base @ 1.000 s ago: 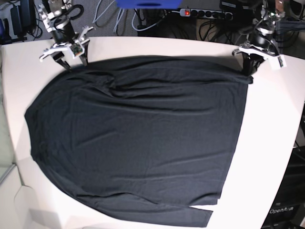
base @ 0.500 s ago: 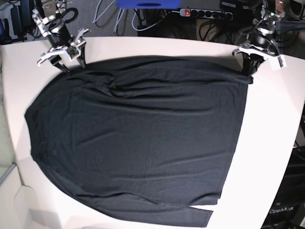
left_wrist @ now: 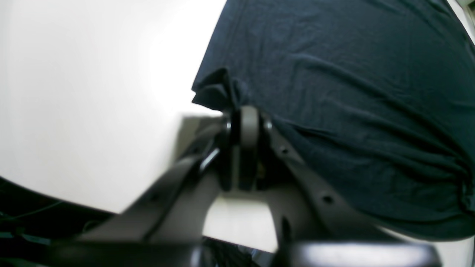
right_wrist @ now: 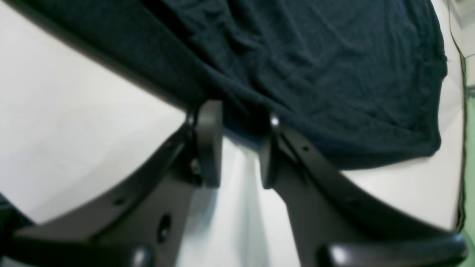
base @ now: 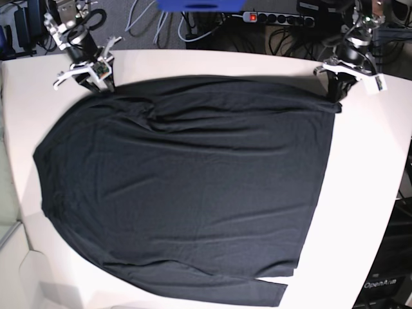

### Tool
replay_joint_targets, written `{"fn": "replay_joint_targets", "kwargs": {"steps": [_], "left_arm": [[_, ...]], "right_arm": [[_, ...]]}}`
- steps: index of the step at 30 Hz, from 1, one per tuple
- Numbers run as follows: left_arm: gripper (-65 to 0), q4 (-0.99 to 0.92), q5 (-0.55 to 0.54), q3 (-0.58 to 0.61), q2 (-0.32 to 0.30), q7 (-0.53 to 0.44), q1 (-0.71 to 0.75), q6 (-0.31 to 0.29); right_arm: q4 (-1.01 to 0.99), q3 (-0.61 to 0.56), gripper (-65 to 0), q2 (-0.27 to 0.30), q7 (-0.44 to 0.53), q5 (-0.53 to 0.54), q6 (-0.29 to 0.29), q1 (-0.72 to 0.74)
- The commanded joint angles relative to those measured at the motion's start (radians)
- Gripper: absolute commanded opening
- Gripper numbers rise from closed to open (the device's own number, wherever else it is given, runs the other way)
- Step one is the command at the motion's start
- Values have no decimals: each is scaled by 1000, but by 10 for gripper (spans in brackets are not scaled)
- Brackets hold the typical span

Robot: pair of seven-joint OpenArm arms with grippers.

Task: Fold the T-shirt properly
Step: 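Lower the right gripper onto the other shoulder edge of the shirt, then close the right gripper on the shoulder edge, left gripper holding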

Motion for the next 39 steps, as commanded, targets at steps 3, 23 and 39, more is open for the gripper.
{"fn": "replay_joint_targets", "kwargs": {"steps": [3,23,39], "left_arm": [[-650,18,-8,-3,-9,-23,10,-8],[-650,53,-11,-7,-9,-23,13,-8],[-650,90,-13,-10,-9,-23,-24,-7]], "right_arm": [[-9,7,-518,16,-136,-31,46,8],[31,14,-647,17,-141,-33,48,5],[211,62,-647,-15,-142,-33,48,22]]}}
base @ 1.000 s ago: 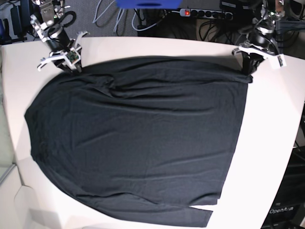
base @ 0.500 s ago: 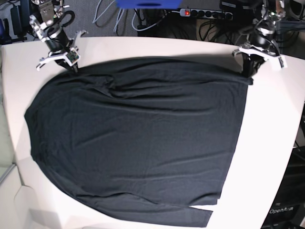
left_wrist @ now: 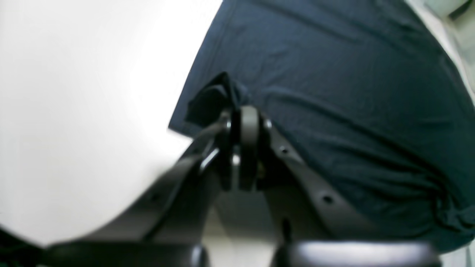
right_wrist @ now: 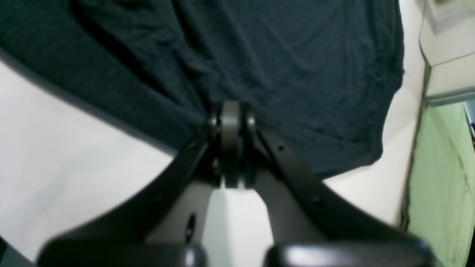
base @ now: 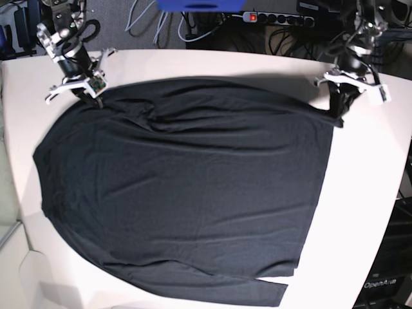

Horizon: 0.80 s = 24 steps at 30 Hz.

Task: Fold the T-shirt properly
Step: 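Close the right gripper on the shoulder edge, left gripper holding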

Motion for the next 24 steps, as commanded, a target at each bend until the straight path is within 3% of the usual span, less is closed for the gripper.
{"fn": "replay_joint_targets", "kwargs": {"steps": [1,7,12,15,24], "left_arm": [[-650,12,-5,-8,-9,-23,2,-7],[-650,17,-5,-11,-7,77,-37,-7],[-650,17,-5,-11,-7,86,-40,-7],[-650,17,-3,-11,-7,88,-40,-7],[-650,16,-3,-11,-7,88,-36,-7]], "right_arm": [[21,6,-647,8,19,2,-5,11],[15,8,-643,7,17,2,-5,-7],[19,-1,-641,10,20,-30,-5,-78],[7,-1,-610,2,26,-140,-3,-87],[-15,-1,-531,-2,29,-153,-3,-82]]}}
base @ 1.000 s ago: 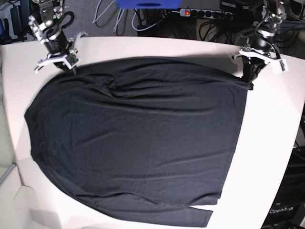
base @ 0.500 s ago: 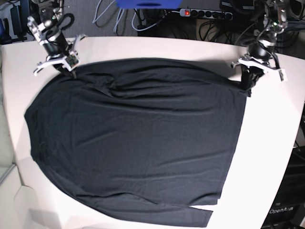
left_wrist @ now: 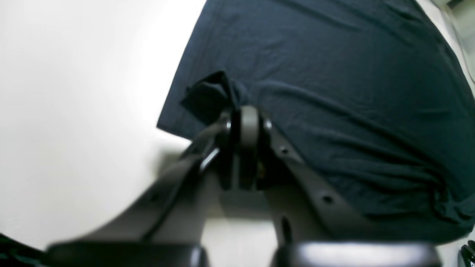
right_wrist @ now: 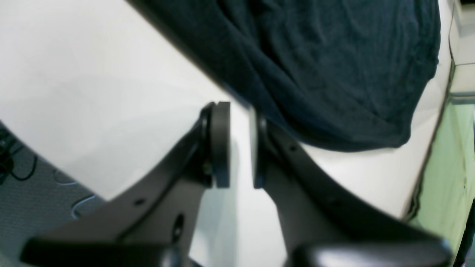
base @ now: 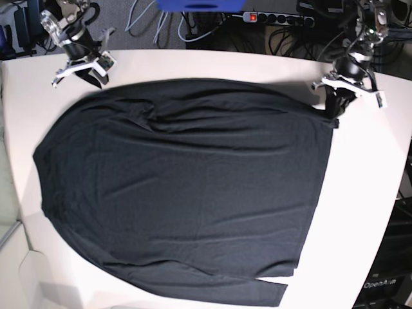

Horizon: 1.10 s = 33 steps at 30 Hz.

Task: Fold the T-shirt properly
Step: 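Close the right gripper on the shoulder edge, left gripper holding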

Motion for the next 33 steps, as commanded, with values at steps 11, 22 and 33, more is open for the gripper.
{"fn": "replay_joint_targets", "kwargs": {"steps": [11,22,33], "left_arm": [[-650,19,-5,-6,-10,-20,2,-11],[-650,19,-5,-6,-10,-20,2,-11],[-650,17,-5,-6,-10,-20,2,-11]], "right_arm": [[11,4,-479,11,14,2,-6,37],[-79,-24,-480,39,16,2,-6,69],[-88,-56,-480,68,6,-26,-6,69]]}}
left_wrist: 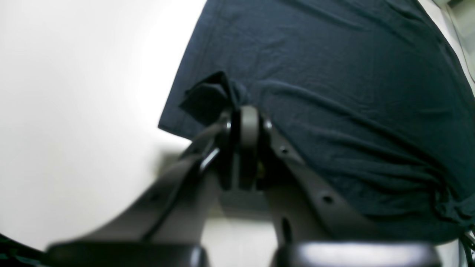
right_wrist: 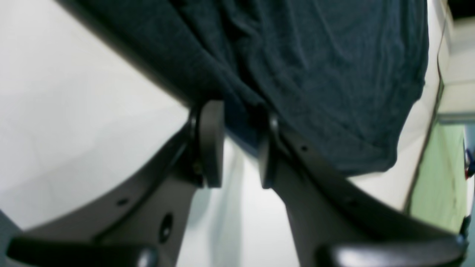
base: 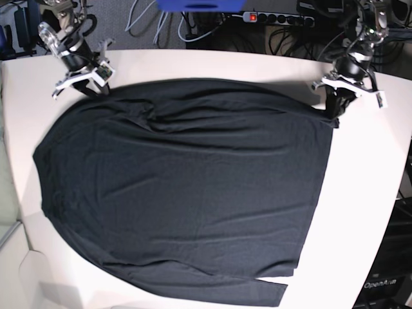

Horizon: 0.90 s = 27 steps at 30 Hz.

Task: Fold the T-shirt properly
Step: 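Close the right gripper on the shoulder edge, left gripper holding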

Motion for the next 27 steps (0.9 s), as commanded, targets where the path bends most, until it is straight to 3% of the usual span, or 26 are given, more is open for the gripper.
{"fn": "replay_joint_targets", "kwargs": {"steps": [1,4,15,20,27], "left_arm": [[-650,16,-4,-6,-10,-20,3,-11],[-650,18,-4,-6,-10,-20,3,-11],[-650,18,-4,-6,-10,-20,15,-11],[-650,18,-4,-5,-10,-20,20,-11],[-650,18,-4,-5,-10,-20,30,-11]], "right_arm": [[-14,-5,-480,3,-39,-44,14,-11],[-67,-4,-480,1,-29,-138,14,-11],[-91,-33,-480,7,-29,-254,18,-11],[-91,-27,-483,3,-29,-259,162,-11],[-91,-28,-489,9,-29,-261,166,-11]]}}
